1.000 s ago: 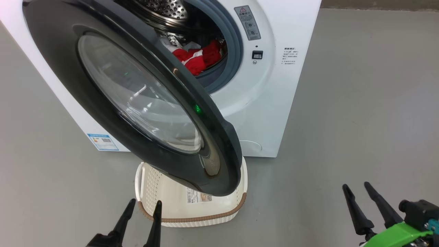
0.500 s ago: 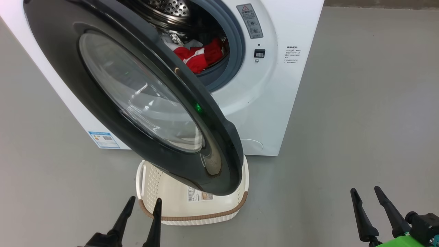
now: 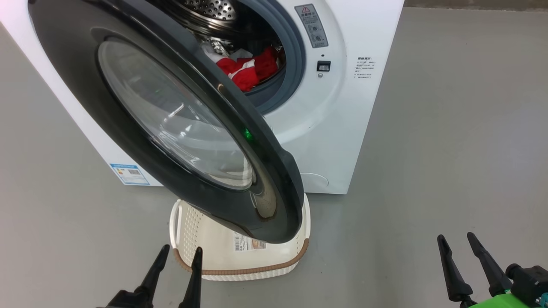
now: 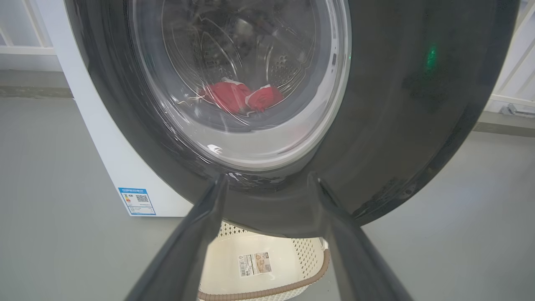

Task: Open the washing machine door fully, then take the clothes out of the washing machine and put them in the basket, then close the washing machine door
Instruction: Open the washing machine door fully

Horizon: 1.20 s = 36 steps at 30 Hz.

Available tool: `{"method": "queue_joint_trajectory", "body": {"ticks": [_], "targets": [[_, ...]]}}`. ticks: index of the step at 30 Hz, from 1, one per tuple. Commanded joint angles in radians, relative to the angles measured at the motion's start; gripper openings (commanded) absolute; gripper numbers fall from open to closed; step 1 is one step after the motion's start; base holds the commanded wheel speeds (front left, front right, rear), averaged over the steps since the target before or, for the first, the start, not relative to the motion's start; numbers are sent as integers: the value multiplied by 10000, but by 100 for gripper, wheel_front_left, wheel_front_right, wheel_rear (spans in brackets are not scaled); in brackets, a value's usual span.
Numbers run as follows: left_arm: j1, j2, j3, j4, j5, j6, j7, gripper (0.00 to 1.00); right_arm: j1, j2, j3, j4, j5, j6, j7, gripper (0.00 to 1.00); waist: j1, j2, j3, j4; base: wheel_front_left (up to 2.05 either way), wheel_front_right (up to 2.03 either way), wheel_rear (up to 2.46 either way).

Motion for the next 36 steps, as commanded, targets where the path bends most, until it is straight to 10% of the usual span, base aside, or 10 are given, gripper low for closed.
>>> {"method": "queue_joint_trajectory", "body": {"ticks": [1, 5, 6, 7, 23, 36], "targets": [[-77, 70, 306, -259, 0, 58, -122, 100, -112, -164, 251, -226, -5, 4, -91, 100, 0, 0, -1, 8, 0, 0, 0], [-77, 70, 264, -239, -2, 51, -122, 100, -144, -178, 459, -276, 74, 4, -91, 100, 0, 0, -12, 55, 0, 0, 0], [-89, 70, 236, -223, -4, 45, -122, 100, -202, -128, 564, -359, 360, 4, -91, 35, 0, 0, -12, 95, 0, 0, 0], [-97, 70, 223, -213, -6, 43, -122, 100, -240, -102, 644, -369, 571, 4, -91, 0, 0, 0, -18, 120, 0, 0, 0], [-50, 70, -17, -207, -206, 132, -122, 100, -2822, -263, 2883, -1786, 10404, 4, 148, 0, 0, 0, 16, 812, 0, 0, 0], [-213, 70, -355, -203, -452, 220, -122, 100, -4539, -270, 1517, 25, 14177, 4, 6238, 0, 0, 0, 352, 1401, 0, 0, 0]]}}
